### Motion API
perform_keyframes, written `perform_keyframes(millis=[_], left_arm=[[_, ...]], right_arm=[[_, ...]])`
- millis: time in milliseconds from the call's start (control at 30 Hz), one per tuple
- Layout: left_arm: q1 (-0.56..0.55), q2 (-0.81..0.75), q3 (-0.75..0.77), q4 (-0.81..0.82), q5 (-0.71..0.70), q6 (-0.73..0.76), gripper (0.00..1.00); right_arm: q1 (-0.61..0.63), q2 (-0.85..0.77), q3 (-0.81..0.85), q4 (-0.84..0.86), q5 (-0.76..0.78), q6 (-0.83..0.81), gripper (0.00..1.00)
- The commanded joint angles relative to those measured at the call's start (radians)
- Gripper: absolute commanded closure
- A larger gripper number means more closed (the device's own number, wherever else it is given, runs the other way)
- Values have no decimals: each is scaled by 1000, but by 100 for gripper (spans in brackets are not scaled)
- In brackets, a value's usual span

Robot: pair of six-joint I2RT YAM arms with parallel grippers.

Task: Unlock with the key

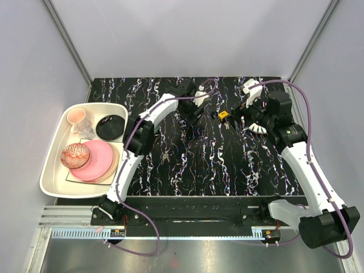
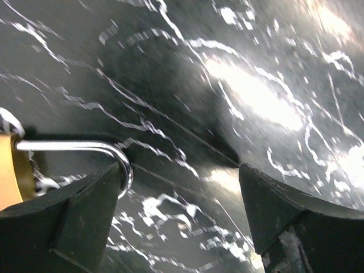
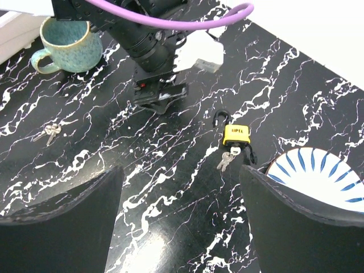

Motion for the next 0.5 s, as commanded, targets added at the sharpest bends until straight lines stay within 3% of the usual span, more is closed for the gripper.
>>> perform_keyframes(millis=[0,267,367,467], left_arm=[[-34,-102,-141,-166,142,-16,14],[-116,-268,-493,-262,167,68,17],[-100,-343,-634,-223,95,60,16],[-40,-370,-670,-167,2,33,15]], right_arm=[[-3,-35,28,25,11,-7,12],[-3,-62,14,23,11,-7,12],[-3,-73,11,16,10,-9,12],[-4,-79,9,19,5,-12,12]])
